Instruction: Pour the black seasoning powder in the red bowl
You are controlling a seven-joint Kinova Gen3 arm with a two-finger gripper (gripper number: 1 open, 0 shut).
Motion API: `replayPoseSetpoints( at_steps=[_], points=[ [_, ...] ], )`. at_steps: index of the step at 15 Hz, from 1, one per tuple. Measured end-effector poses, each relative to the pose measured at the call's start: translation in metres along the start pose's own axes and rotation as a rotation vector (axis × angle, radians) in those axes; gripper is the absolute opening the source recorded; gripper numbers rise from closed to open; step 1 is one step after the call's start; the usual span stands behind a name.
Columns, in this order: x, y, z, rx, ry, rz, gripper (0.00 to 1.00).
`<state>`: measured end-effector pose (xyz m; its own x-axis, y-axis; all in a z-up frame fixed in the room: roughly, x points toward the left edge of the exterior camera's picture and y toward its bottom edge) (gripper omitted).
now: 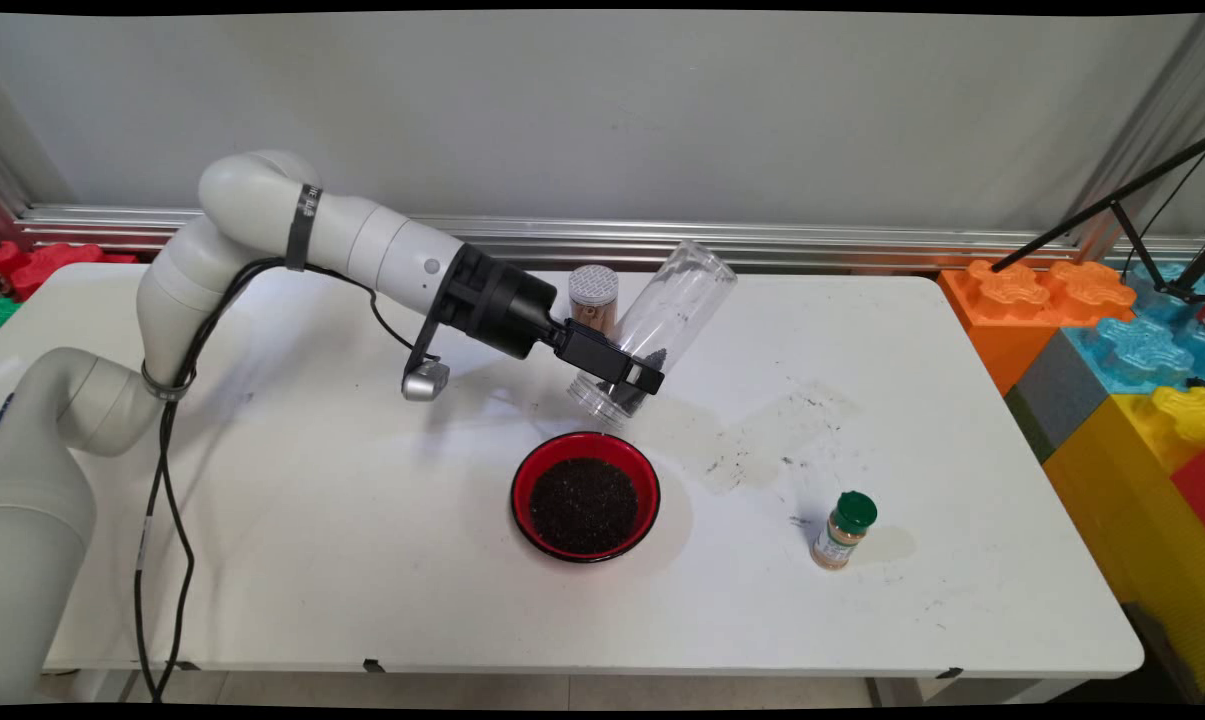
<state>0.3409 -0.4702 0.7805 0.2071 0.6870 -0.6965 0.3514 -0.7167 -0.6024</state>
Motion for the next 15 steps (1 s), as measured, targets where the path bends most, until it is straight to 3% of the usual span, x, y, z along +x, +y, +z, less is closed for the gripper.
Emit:
replayPoseSetpoints(
  at_steps=[15],
  points=[
    [0.0021,-0.0047,0.0043,0.021,-0.011,0.063,0.0]
  ],
)
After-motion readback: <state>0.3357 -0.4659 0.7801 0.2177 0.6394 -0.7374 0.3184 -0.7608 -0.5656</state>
